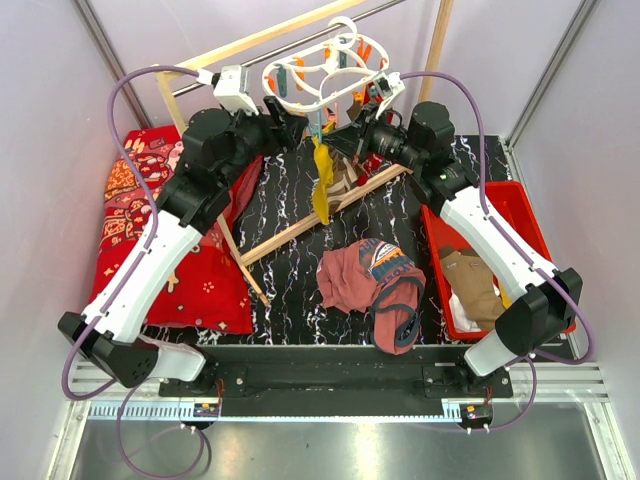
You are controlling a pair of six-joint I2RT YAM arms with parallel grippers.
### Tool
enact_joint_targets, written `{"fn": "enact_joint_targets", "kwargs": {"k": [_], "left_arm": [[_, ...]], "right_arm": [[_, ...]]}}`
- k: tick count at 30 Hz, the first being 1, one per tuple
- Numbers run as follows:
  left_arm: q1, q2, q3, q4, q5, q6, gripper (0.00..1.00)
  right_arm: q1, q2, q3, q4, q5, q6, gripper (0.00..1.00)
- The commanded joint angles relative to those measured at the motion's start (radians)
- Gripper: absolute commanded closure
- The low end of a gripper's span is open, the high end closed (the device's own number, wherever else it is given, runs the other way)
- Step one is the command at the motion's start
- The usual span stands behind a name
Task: Clip the socks to the hanger
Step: Clamp the sock onto the hanger, then open the clamp at the hanger.
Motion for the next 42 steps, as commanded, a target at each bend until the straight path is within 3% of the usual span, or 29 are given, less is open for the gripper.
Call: {"fn": "enact_joint_targets", "kwargs": {"k": [1,11,19,34,38,42], "left_arm": [[0.011,0.006,0.054,0.097,0.038,-0.036,0.3],[0.011,0.049,0.075,0.095,0.038,-0.023,0.41],[0.011,0.053,0.065,0.103,0.069,-0.005,0.6],[0.011,0.047,0.04,0.138,0.073,0.0,0.85],[0.011,0.027,0.006,0.152,0.05,0.012,0.97],[0.011,0.003,-0.035,0.157,0.007,0.033,1.0]], "right_arm": [[-0.001,-0.032,-0.006,0.03,0.007,-0.019,0.99],[0.0,-0.034,-0.001,0.03,0.003,-0.018,0.99],[0.0,-0.038,-0.006,0.03,0.001,-0.016,0.99],[0.0,-0.041,-0.019,0.024,0.013,-0.025,0.99],[-0.001,-0.067,-0.036,-0.023,0.084,-0.051,0.68],[-0.001,-0.113,-0.041,-0.19,0.206,-0.11,0.46]]}}
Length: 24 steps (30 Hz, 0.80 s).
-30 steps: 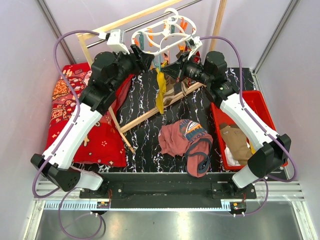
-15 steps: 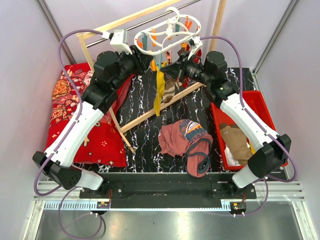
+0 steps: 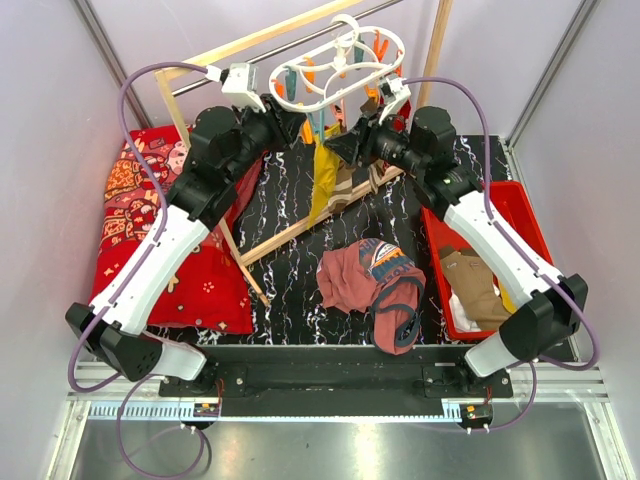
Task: Clip the socks to the hanger
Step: Open the clamp at the hanger, then pick up the sock from the bin.
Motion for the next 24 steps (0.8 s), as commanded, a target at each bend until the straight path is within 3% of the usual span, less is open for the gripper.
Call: {"fn": "enact_joint_targets", "kwargs": {"k": [1,7,12,19,24], "left_arm": [[0.007,-0.046,-0.041,0.065,-0.05,0.03,1.0],[0.006,-0.073,-0.066,0.048,-0.099,0.062,1.0],[0.006,-0.089,-0.09,0.053,-0.122,0.074,1.0],[0.006,-0.102,-0.086,0.046,-0.13,0.073,1.0],[0.006,-0.103,-0.078,0.036,-0.144,0.079,1.0]], "right_arm": [[-0.002,-0.102,-0.005,-0.175,0.151,-0.082,0.43],[-0.068,-0.154,0.003,-0.471,0.377,-0.142,0.3],[-0.259,-0.142,-0.025,-0.708,0.484,-0.13,0.29],[-0.538,-0.011,-0.094,-0.765,0.602,-0.157,0.29],[-0.652,0.147,-0.06,-0.78,0.667,-0.169,0.31]]}}
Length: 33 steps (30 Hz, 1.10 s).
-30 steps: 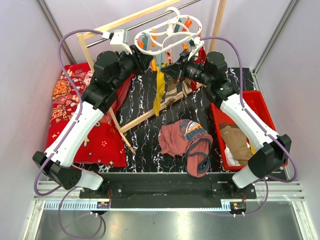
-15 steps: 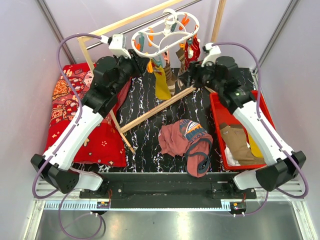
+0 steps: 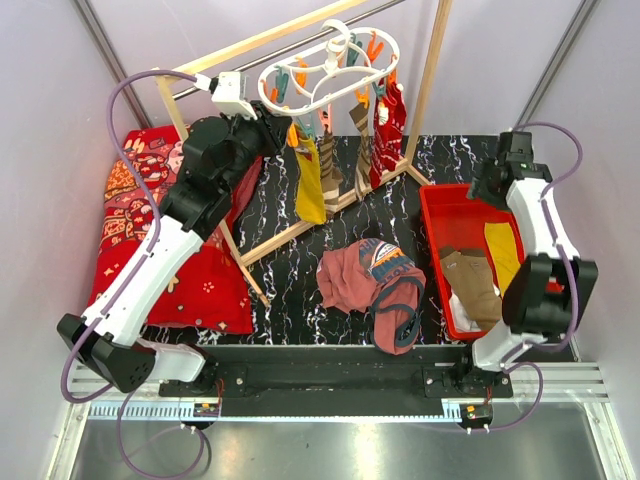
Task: Clip the socks to the hanger
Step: Pick up the sock from the bin.
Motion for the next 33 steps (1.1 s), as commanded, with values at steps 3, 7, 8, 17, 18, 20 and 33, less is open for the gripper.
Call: {"fn": "enact_joint_targets", "kwargs": {"k": [3,7,8,17,18,20,33], "left_arm": [[0.006,-0.03,0.015,0.002,-0.038,0.009,1.0],[0.006,-0.027,0.023,-0.007,-0.039,0.003,1.0],[0.006,-0.027,0.026,-0.007,-0.039,0.003,1.0],[0.006,-0.024,0.041,-0.021,-0.039,0.003,1.0],[0.006,-0.024,0.041,-0.02,-0.038,0.0,1.0],[0.006,-0.024,0.041,-0.02,-0.036,-0.003,1.0],[0.006,-0.037,0.03,-0.024,-0.046,-0.003,1.0]], "right_arm": [[-0.119,0.175,0.04,-0.034,0.103,-0.033,0.34],[-0.154,0.266,0.032,0.009,0.063,-0.062,0.37],[-0.17,0.283,0.027,0.031,0.043,-0.062,0.38],[-0.211,0.413,-0.018,0.11,-0.03,-0.105,0.43],[-0.213,0.415,-0.028,0.117,-0.049,-0.108,0.43],[-0.213,0.42,-0.058,0.147,-0.057,-0.112,0.45],[-0.214,0.349,-0.085,0.168,-0.076,-0.113,1.0]]}}
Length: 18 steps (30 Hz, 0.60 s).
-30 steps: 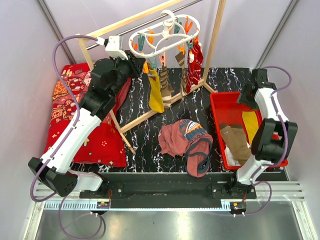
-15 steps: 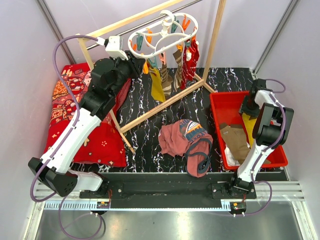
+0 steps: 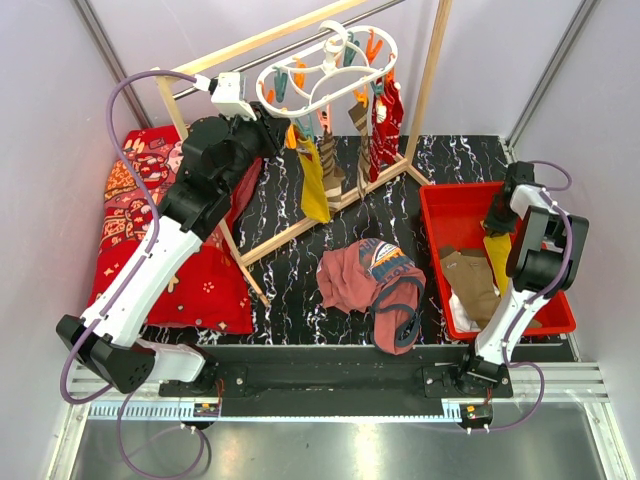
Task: Clip the socks to the hanger
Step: Pick up the sock from the bin, then clamp the sock onto the hanger.
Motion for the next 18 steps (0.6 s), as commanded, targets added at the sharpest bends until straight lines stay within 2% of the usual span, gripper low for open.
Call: {"fn": "enact_joint_targets", "kwargs": {"k": [1,5,11,18], "left_arm": [[0.006,-0.03,0.029,0.008,-0.028,-0.006,1.0],[0.006,-0.029,0.029,0.008,-0.02,-0.009,1.0],[0.006,-0.03,0.032,0.01,-0.025,-0.011,1.0],[0.006,-0.035,0.029,0.022,-0.029,-0.023,1.0]], "right_arm": [[0.0,-0.082,-0.022,0.009,-0.048,0.006,1.0],[0.001,-0.215,-0.009,0.015,-0.082,0.036,1.0],[0.049,-0.406,-0.002,0.06,-0.217,0.09,1.0],[0.268,-0.597,0.028,0.093,-0.254,0.075,1.0]]}}
